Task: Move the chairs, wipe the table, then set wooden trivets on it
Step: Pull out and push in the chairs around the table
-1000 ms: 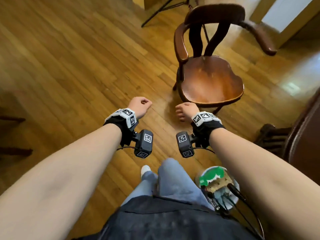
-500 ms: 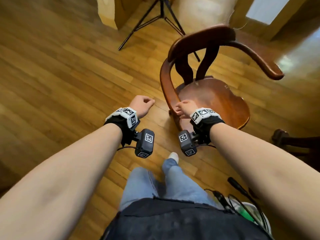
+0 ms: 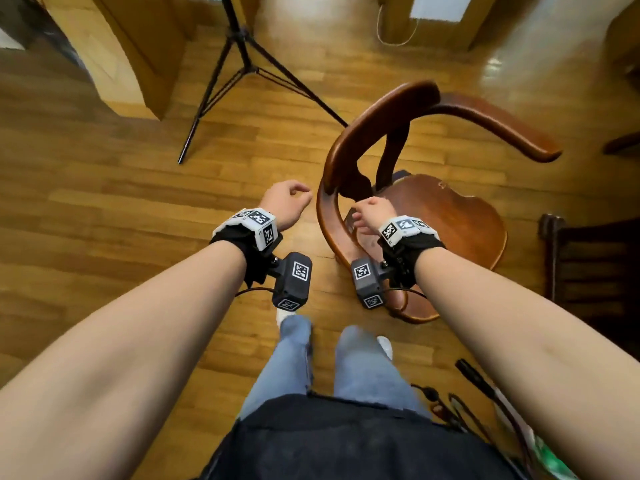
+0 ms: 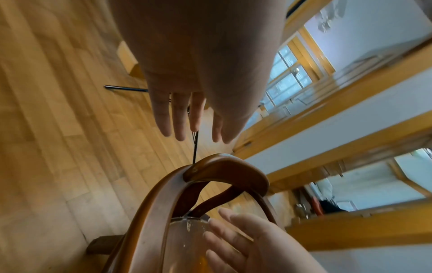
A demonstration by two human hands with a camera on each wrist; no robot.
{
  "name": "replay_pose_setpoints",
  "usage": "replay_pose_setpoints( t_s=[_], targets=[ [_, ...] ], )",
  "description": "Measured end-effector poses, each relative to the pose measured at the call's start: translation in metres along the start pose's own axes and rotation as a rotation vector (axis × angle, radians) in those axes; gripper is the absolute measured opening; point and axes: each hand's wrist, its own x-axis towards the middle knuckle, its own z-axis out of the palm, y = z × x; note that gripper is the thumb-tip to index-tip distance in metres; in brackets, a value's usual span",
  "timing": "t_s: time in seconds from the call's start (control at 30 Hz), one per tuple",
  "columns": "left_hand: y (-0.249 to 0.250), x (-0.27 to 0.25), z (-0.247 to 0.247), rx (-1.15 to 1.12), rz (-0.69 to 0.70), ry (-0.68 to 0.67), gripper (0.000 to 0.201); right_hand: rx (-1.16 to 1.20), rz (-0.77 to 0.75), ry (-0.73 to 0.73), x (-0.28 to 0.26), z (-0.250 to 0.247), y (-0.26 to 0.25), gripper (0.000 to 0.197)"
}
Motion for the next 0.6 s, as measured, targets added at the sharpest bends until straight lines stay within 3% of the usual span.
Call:
replay_pose_setpoints(
  t_s=[0.2, 0.37, 0.6],
  targets=[
    [0.010, 0.066, -0.029, 0.157, 0.098, -0.166, 0.031, 0.129, 0.065, 0.133, 0.013, 0.023, -0.012, 0.026],
    [0.044, 0.125, -0.030, 0.264, 0.171, -0.294, 0.035, 0.212, 0.143, 0.238, 0.042, 0.020, -0.021, 0.028],
    [0.096, 0.211, -0.019, 0.379, 0.334, -0.393, 0.026, 0.417, 0.195, 0.358, 0.083, 0.007, -0.061, 0.018]
  ],
)
